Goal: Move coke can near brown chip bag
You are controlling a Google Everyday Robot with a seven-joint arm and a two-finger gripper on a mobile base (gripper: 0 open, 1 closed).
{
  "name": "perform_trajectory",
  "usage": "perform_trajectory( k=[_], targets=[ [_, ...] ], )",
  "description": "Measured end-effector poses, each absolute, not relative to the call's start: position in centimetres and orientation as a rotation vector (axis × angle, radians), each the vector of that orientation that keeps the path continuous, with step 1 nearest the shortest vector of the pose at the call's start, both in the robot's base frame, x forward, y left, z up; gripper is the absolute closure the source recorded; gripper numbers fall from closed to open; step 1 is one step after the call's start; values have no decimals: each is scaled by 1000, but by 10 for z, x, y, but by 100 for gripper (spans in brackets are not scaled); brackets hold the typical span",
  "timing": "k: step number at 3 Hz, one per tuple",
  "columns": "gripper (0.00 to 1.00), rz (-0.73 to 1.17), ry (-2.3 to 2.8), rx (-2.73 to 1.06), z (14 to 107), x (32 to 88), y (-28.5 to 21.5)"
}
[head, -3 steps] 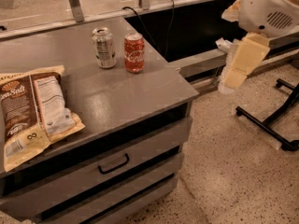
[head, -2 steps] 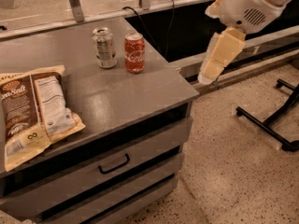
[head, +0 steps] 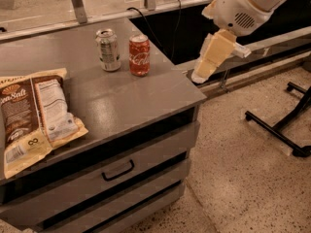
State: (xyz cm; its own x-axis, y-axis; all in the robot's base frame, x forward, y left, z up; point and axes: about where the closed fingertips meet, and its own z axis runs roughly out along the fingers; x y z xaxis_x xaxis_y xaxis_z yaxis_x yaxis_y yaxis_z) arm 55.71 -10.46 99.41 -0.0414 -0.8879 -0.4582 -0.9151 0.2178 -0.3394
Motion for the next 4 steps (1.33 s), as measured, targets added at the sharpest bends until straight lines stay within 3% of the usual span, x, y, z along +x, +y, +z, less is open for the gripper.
perform_trajectory(
  k=[2,4],
  targets=[
    [0,311,1773,-1540,1003,567,-94],
    [0,664,1575,-1289,1014,622,-59]
  ],
)
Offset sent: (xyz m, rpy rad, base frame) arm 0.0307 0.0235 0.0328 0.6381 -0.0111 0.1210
